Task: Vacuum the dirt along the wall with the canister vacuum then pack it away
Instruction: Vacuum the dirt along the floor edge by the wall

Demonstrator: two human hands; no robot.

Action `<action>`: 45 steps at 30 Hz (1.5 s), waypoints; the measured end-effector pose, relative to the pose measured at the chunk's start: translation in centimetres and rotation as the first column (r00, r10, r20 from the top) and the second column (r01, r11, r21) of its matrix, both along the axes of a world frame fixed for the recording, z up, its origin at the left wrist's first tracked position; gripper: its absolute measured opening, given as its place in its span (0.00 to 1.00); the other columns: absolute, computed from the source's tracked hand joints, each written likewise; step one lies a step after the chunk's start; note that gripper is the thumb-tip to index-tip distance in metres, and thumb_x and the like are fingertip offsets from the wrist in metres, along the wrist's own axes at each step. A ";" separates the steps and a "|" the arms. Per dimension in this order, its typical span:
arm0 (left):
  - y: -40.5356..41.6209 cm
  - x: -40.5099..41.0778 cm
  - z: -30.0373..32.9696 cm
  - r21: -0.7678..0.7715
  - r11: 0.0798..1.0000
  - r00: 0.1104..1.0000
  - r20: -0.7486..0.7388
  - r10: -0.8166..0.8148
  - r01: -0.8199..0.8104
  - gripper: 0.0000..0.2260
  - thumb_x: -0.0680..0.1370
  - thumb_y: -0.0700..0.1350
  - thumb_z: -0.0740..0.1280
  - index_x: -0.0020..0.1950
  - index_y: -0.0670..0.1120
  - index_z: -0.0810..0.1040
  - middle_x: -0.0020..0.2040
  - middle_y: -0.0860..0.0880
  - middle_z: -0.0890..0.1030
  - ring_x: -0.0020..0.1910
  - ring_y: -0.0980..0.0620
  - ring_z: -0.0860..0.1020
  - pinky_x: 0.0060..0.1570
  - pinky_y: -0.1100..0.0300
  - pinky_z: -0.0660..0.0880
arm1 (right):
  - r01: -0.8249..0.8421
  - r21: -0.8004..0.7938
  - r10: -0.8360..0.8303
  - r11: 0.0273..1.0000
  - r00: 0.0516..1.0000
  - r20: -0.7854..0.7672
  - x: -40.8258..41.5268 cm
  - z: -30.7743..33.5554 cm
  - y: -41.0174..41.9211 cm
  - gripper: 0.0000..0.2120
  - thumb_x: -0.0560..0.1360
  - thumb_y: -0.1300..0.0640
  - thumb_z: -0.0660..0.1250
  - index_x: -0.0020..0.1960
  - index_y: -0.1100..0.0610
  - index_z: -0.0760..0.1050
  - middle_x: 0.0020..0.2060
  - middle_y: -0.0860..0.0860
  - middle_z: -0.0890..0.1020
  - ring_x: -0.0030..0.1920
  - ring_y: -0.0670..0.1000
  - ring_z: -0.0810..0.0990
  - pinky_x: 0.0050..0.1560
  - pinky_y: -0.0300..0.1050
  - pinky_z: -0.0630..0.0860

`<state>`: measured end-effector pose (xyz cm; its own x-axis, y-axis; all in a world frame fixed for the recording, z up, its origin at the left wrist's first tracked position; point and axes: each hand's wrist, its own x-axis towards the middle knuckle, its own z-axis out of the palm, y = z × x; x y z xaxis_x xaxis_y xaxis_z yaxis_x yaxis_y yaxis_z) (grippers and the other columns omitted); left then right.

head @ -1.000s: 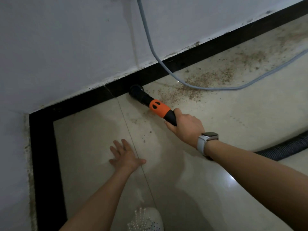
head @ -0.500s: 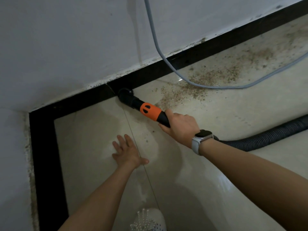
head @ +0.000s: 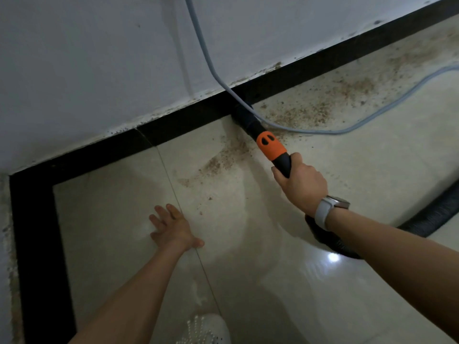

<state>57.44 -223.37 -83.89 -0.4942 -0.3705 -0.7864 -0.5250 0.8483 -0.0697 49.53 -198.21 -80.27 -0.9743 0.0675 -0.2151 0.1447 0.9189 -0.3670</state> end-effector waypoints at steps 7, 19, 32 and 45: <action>-0.4 0.8 0.2 0.061 0.998 0.997 -0.066 0.036 -0.032 0.57 0.68 0.52 0.76 0.75 0.42 0.31 0.74 0.40 0.29 0.74 0.39 0.34 0.72 0.41 0.46 | -0.186 -0.210 0.212 0.960 0.971 0.112 2.3 1.2 -3.0 0.15 0.77 0.44 0.62 0.50 0.54 0.62 0.34 0.51 0.73 0.32 0.57 0.72 0.31 0.46 0.66; 0.0 0.7 0.8 0.027 0.999 0.998 -0.063 0.027 -0.025 0.57 0.68 0.53 0.76 0.75 0.43 0.32 0.75 0.41 0.30 0.75 0.39 0.36 0.71 0.42 0.52 | 0.021 -0.109 -0.012 0.994 0.996 0.089 2.6 1.7 1.0 0.15 0.76 0.44 0.62 0.49 0.54 0.62 0.35 0.54 0.75 0.33 0.58 0.73 0.33 0.47 0.68; -0.5 1.8 0.2 0.038 0.999 0.990 -0.141 0.030 -0.025 0.55 0.68 0.55 0.75 0.76 0.46 0.34 0.76 0.45 0.32 0.75 0.42 0.36 0.72 0.44 0.51 | -0.034 -0.222 0.057 0.974 0.993 0.100 1.6 1.2 -3.0 0.14 0.77 0.44 0.62 0.47 0.53 0.62 0.30 0.46 0.70 0.27 0.47 0.69 0.25 0.42 0.59; -1.8 3.1 -1.5 0.095 0.995 0.970 -0.237 0.050 -0.028 0.55 0.67 0.60 0.73 0.76 0.50 0.34 0.75 0.48 0.30 0.74 0.45 0.32 0.72 0.42 0.42 | -0.290 -0.367 0.389 0.884 0.892 0.231 1.0 2.4 -6.8 0.14 0.76 0.46 0.64 0.52 0.56 0.67 0.35 0.49 0.74 0.31 0.51 0.73 0.36 0.50 0.74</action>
